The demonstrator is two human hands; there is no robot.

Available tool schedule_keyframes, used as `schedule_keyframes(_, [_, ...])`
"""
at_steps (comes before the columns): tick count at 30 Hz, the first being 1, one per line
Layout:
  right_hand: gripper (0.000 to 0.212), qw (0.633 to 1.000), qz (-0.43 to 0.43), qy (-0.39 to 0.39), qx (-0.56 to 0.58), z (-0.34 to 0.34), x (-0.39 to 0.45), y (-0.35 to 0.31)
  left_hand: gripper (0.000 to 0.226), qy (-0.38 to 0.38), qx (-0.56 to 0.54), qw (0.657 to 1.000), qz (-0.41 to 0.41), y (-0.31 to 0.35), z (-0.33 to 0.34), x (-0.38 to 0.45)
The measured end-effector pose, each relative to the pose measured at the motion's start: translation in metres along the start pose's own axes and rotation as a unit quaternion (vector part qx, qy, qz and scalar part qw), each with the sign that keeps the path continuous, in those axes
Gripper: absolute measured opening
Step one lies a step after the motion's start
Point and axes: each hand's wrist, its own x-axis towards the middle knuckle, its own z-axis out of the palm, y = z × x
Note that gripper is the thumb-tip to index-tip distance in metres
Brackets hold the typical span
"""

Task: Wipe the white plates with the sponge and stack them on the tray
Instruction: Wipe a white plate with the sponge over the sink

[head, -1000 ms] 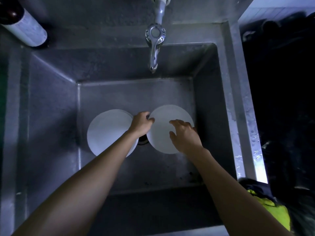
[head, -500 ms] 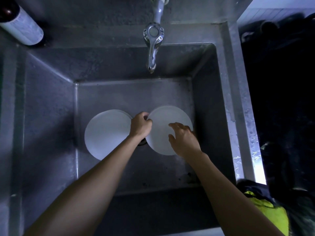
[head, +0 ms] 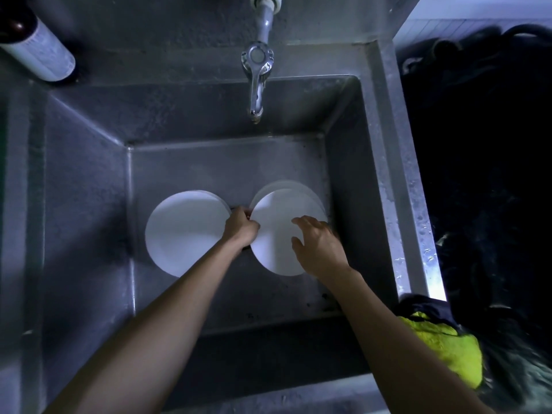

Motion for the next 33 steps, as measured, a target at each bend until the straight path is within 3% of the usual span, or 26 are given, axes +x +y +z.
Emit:
schedule_keyframes(8, [0.047, 1.000, 0.019, 0.017, -0.003, -0.016, -0.033, -0.008, 0.051, -0.049, -0.027, 0.998, 0.016, 0.000, -0.003, -0.039])
schedule_keyframes(14, [0.048, 0.998, 0.039, 0.048, 0.008, -0.029, -0.072, -0.007, 0.056, -0.032, -0.042, 0.997, 0.054, 0.004, -0.004, -0.075])
schedule_keyframes(23, [0.048, 0.988, 0.104, 0.115, -0.012, -0.051, -0.146, -0.004, 0.042, -0.005, -0.079, 0.994, 0.070, 0.015, -0.024, -0.131])
schedule_keyframes(27, [0.050, 0.979, 0.150, 0.134, -0.031, -0.052, -0.173, 0.005, 0.035, -0.027, -0.097, 0.991, 0.083, 0.020, -0.029, -0.151])
schedule_keyframes(33, [0.054, 0.963, 0.205, 0.150, -0.087, -0.039, -0.212, 0.035, 0.041, -0.016, -0.117, 0.990, 0.072, 0.022, -0.029, -0.184])
